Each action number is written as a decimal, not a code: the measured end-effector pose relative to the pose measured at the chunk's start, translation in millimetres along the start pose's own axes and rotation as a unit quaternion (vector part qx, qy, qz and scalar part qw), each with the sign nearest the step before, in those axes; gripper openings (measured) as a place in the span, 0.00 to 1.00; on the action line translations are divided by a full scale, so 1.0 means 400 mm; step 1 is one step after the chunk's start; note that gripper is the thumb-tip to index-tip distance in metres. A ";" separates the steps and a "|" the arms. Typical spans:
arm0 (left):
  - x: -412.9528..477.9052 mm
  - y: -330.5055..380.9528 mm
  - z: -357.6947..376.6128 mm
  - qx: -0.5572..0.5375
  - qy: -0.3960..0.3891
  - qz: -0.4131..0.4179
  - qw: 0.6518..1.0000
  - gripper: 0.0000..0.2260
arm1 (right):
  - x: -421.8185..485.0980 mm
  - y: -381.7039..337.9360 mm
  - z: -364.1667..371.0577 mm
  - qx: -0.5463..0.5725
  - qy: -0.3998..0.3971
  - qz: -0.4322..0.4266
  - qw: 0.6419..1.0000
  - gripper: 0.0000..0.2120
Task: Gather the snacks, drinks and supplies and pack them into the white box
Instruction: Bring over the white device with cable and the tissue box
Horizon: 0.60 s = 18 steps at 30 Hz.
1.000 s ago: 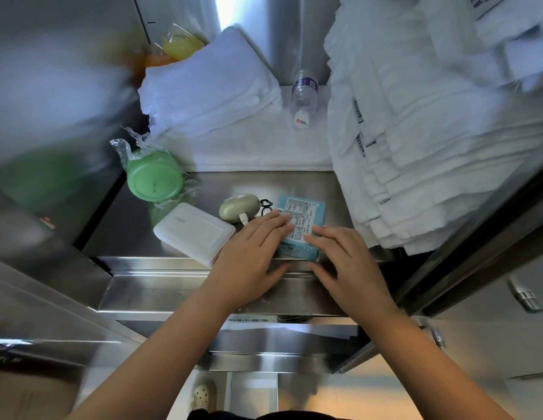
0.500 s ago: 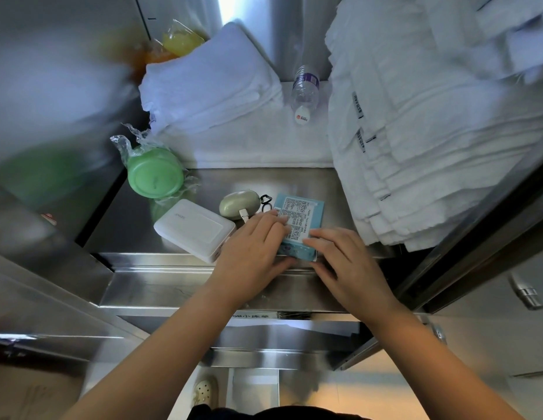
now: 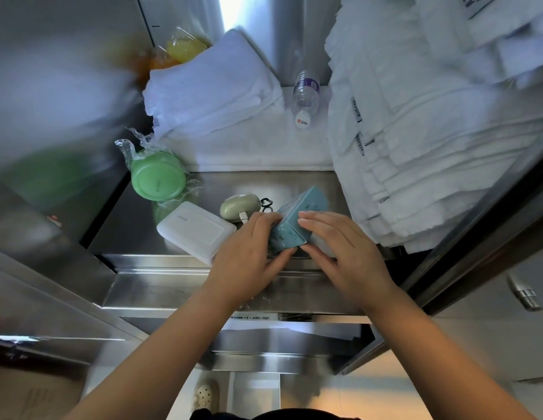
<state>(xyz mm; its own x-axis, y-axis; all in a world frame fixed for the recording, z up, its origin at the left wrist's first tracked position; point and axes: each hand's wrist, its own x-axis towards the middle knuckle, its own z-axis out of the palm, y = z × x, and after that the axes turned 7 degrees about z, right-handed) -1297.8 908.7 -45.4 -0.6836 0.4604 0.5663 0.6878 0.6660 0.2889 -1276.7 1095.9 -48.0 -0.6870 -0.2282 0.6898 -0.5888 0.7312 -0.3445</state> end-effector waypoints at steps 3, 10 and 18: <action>-0.003 -0.003 0.000 0.008 -0.003 0.003 1.000 0.21 | 0.000 -0.001 0.004 -0.009 -0.003 -0.004 1.000 0.13; -0.008 -0.001 0.003 0.000 -0.002 0.006 1.000 0.22 | -0.001 0.010 -0.006 -0.010 0.018 0.022 1.000 0.14; -0.017 -0.009 0.014 0.007 0.037 0.022 0.999 0.24 | 0.013 0.006 0.029 -0.052 -0.074 0.028 0.996 0.22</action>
<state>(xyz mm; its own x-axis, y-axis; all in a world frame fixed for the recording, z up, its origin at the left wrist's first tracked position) -1297.0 906.5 -54.5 -0.6322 0.4448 0.6344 0.7129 0.6546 0.2515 -1286.8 1089.0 -52.7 -0.7770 -0.2725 0.5675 -0.5066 0.8057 -0.3068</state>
